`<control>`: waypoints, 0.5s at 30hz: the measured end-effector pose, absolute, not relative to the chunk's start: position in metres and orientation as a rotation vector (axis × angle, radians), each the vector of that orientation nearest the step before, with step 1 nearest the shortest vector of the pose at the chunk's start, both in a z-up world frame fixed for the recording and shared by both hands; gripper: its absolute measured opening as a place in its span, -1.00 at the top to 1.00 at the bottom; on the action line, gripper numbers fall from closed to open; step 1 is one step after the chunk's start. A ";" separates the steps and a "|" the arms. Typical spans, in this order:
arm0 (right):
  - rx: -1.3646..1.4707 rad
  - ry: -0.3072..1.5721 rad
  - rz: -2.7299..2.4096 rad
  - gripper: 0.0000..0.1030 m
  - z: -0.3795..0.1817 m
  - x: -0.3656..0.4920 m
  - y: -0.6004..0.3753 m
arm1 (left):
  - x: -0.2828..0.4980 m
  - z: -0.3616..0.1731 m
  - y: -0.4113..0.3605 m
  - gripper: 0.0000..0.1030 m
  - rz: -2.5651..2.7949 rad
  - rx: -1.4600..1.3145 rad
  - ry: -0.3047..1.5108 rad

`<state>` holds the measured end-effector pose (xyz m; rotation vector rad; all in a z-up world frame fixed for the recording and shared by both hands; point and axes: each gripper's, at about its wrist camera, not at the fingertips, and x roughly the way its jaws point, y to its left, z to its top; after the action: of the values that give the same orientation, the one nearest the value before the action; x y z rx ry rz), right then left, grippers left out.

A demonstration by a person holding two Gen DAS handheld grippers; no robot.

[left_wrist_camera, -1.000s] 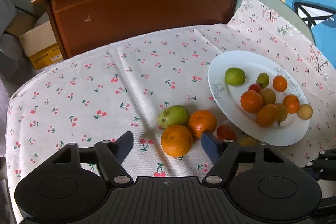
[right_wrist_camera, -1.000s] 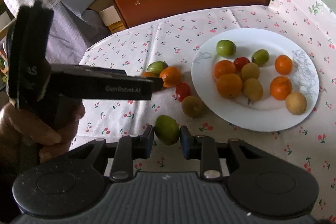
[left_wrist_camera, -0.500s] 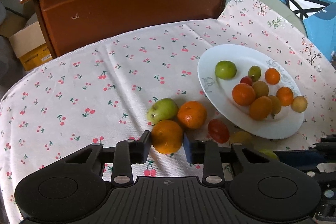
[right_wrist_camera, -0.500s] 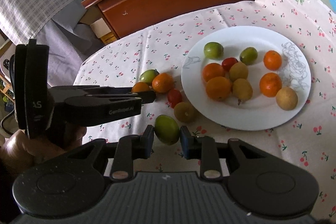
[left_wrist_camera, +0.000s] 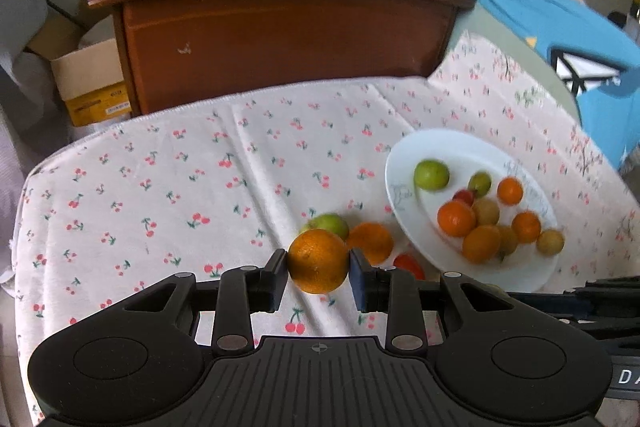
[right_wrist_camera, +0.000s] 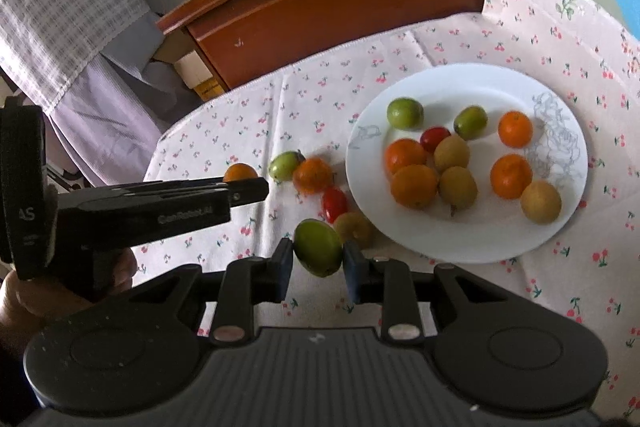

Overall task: Organize fruits
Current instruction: 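Close left gripper on the tangerine while right gripper closes on the green lime, then carry the tangerine and green lime over the plate with both grippers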

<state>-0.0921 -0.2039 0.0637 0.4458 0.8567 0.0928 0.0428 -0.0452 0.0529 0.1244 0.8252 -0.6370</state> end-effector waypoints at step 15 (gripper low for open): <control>0.517 0.683 -0.033 0.47 0.111 -0.091 -0.259 | 0.040 0.087 -0.062 0.42 -0.671 0.045 0.743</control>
<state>-0.0913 -0.2591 0.1107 0.5173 0.6827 -0.0334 0.0402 -0.0618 0.0873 0.0454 0.7432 -0.6715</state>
